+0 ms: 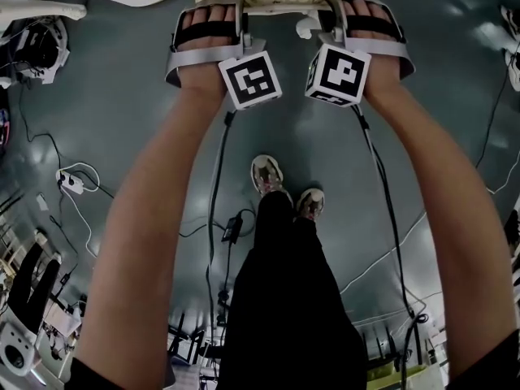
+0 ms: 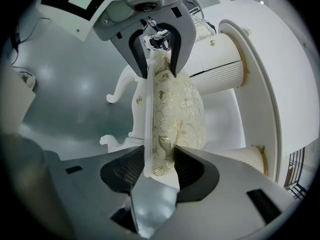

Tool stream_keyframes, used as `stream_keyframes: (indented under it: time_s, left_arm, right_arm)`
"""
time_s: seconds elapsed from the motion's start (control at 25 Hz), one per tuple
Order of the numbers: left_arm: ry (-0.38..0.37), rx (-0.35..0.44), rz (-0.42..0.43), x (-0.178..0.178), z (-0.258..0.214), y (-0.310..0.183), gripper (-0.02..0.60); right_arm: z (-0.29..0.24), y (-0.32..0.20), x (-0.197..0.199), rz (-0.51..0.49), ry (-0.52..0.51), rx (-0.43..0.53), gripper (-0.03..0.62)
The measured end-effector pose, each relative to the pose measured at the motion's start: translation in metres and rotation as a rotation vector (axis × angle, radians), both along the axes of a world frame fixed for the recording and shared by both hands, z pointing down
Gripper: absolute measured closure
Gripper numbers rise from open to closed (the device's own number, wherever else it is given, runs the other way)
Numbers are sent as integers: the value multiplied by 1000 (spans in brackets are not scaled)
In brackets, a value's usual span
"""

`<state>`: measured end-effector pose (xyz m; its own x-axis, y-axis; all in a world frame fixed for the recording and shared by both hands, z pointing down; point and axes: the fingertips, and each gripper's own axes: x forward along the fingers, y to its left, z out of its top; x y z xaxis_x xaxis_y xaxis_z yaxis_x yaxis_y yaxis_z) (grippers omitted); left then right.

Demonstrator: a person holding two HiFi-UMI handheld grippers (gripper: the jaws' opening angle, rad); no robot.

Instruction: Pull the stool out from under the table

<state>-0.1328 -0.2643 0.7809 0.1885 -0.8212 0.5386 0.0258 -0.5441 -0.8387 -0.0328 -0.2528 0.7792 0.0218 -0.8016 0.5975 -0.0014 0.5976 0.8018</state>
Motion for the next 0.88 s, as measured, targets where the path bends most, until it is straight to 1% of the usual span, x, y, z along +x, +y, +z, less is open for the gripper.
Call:
stream_keyframes:
  time_s: [0.08, 0.16, 0.36, 0.44, 0.56, 0.76, 0.88]
  left_arm:
    - [6, -19, 8, 0, 3, 16, 344]
    - [-6, -24, 6, -3, 4, 30, 344]
    - [-36, 6, -2, -3, -3, 54, 344]
    - [-34, 9, -12, -3, -4, 59, 344]
    - [-18, -13, -21, -1, 0, 69, 345]
    - [-35, -14, -31, -4, -1, 82, 348]
    - [-32, -44, -37, -4, 3, 97, 350]
  right_arm:
    - [1, 13, 0, 1, 2, -10, 409]
    - [1, 27, -2, -5, 2, -21, 409]
    - [-3, 52, 2, -3, 5, -15, 408]
    - [-3, 58, 1, -2, 2, -15, 408]
    - [-2, 68, 0, -2, -6, -24, 408]
    - [-2, 83, -2, -2, -14, -27, 408]
    - [-3, 95, -2, -6, -15, -30, 408]
